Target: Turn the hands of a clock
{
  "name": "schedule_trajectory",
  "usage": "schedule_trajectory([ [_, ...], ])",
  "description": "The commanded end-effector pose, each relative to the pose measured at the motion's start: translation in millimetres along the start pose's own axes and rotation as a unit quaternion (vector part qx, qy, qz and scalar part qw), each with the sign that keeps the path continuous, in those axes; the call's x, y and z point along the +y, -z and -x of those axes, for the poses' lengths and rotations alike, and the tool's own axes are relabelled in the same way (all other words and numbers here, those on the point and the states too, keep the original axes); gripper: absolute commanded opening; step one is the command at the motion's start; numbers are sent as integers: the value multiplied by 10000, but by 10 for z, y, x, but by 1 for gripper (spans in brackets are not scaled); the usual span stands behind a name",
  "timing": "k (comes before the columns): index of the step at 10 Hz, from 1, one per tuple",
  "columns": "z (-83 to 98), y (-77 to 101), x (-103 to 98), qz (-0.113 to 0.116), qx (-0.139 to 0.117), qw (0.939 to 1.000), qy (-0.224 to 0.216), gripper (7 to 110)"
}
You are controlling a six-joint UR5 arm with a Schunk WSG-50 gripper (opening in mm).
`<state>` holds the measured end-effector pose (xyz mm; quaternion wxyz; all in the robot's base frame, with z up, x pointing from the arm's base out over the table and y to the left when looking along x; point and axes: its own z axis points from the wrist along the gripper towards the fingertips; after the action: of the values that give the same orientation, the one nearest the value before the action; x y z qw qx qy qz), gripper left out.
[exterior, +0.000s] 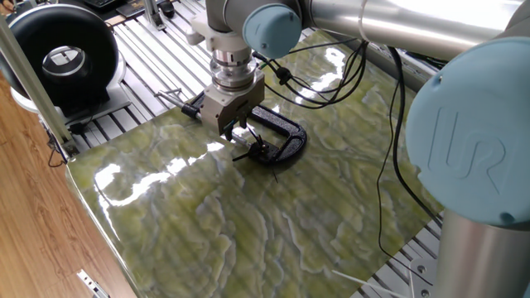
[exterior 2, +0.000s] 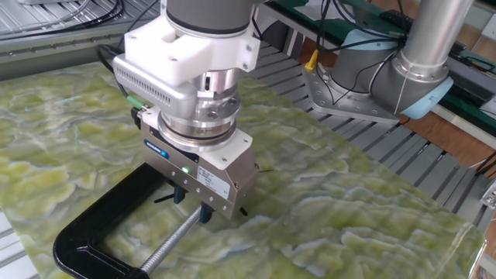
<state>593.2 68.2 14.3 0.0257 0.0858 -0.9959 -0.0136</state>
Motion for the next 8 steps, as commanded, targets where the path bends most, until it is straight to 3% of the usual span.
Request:
schedule_trajectory([
  [1,-12,17,-52,54,9,10000,38,44],
  [8,-82,16,-200,-94,171,9996,209,44],
])
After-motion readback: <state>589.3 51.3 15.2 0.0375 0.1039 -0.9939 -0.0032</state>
